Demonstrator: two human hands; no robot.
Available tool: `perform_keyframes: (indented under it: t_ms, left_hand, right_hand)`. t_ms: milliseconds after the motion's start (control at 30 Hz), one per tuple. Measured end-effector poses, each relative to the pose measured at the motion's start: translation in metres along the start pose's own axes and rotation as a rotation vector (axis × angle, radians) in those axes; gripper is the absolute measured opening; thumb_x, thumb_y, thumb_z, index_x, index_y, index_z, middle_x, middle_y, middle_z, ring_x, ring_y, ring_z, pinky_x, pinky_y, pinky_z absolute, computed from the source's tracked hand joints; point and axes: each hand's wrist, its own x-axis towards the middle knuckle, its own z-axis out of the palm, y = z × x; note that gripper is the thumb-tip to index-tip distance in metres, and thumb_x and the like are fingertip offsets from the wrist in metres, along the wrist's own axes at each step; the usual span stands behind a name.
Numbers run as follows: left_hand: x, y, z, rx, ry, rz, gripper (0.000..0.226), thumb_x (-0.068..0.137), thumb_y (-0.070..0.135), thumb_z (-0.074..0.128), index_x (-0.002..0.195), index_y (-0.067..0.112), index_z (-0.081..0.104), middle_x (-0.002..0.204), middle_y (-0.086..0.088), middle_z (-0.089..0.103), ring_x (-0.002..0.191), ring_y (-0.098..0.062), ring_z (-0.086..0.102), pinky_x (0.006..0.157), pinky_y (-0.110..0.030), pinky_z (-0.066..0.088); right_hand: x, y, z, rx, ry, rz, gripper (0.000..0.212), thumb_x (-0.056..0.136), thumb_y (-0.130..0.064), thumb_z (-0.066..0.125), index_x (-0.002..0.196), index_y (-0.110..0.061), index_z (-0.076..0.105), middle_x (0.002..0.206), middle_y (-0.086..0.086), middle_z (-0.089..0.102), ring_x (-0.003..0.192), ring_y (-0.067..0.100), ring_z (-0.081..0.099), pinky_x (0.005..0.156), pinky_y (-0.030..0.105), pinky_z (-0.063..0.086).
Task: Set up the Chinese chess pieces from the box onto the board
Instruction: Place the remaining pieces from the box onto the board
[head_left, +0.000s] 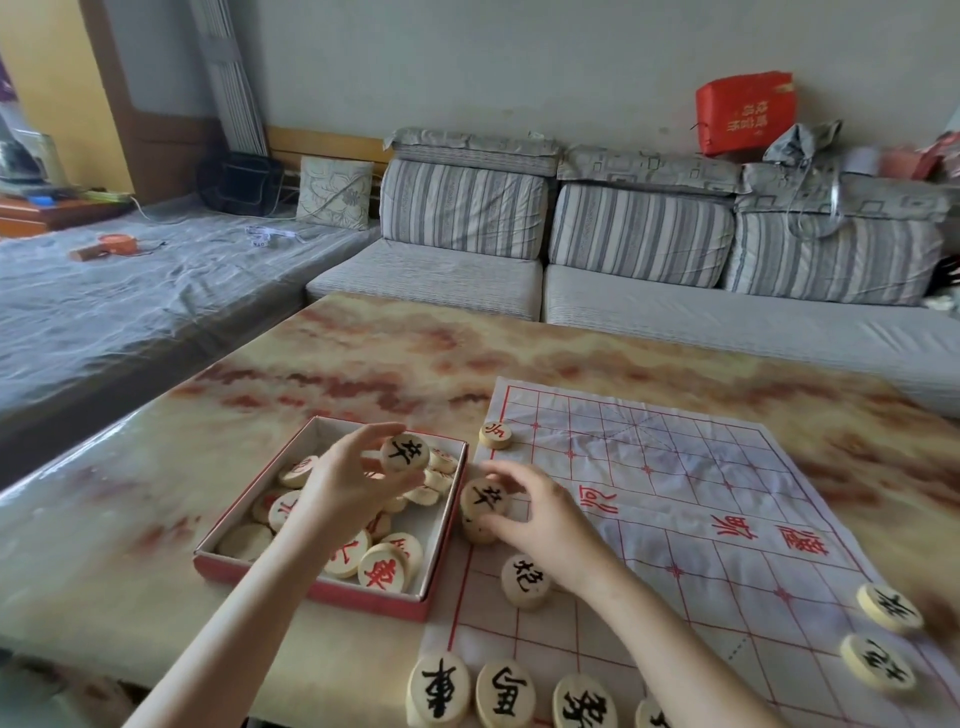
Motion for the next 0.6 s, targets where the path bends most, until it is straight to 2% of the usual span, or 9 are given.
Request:
perform_keyframes:
  t_ms: [100, 233, 367, 500, 600]
  left_hand:
    - [-0.007, 0.014, 0.028, 0.035, -0.082, 0.044, 0.049, 0.069, 0.027, 0.077, 0.114, 0.031, 0.058, 0.101, 0.006, 0.065, 0.085, -0.007, 0.063, 0.073, -0.024, 0.052]
    - [-0.015, 0.030, 0.075, 0.142, -0.174, 0.183, 0.042, 0.070, 0.030, 0.075, 0.109, 0.027, 0.060, 0.100, 0.010, 0.062, 0.090, -0.010, 0.057, 0.075, -0.010, 0.042]
    - [-0.016, 0.040, 0.119, 0.288, -0.248, 0.306, 0.049, 0.071, 0.038, 0.071, 0.115, 0.026, 0.056, 0.111, 0.010, 0.062, 0.107, -0.012, 0.051, 0.091, -0.024, 0.042]
    - [-0.016, 0.048, 0.145, 0.435, -0.249, 0.346, 0.046, 0.075, 0.041, 0.065, 0.118, 0.027, 0.054, 0.115, 0.009, 0.061, 0.110, -0.014, 0.047, 0.092, -0.026, 0.037]
    - [-0.017, 0.048, 0.153, 0.498, -0.254, 0.342, 0.047, 0.077, 0.043, 0.062, 0.121, 0.026, 0.053, 0.118, 0.007, 0.059, 0.113, -0.016, 0.044, 0.092, -0.026, 0.032]
  right_hand:
    - [-0.018, 0.028, -0.033, -0.006, 0.071, 0.122, 0.051, 0.078, -0.016, 0.072, 0.125, -0.025, 0.053, 0.119, -0.005, 0.059, 0.110, 0.005, 0.053, 0.086, 0.009, 0.036]
    - [-0.049, 0.060, -0.070, -0.043, 0.146, 0.268, 0.048, 0.078, -0.016, 0.072, 0.121, -0.027, 0.054, 0.114, -0.008, 0.059, 0.106, 0.004, 0.053, 0.076, 0.006, 0.035]
    - [-0.073, 0.082, -0.094, -0.089, 0.193, 0.346, 0.052, 0.079, -0.016, 0.071, 0.126, -0.024, 0.052, 0.119, -0.007, 0.057, 0.107, 0.006, 0.052, 0.083, 0.014, 0.036]
    - [-0.086, 0.092, -0.105, -0.097, 0.192, 0.357, 0.048, 0.080, -0.019, 0.070, 0.123, -0.025, 0.052, 0.112, -0.009, 0.057, 0.093, -0.008, 0.053, 0.072, 0.007, 0.037]
    - [-0.090, 0.100, -0.105, -0.112, 0.205, 0.371, 0.048, 0.079, -0.021, 0.071, 0.122, -0.027, 0.053, 0.114, -0.008, 0.059, 0.094, -0.004, 0.055, 0.079, 0.013, 0.042]
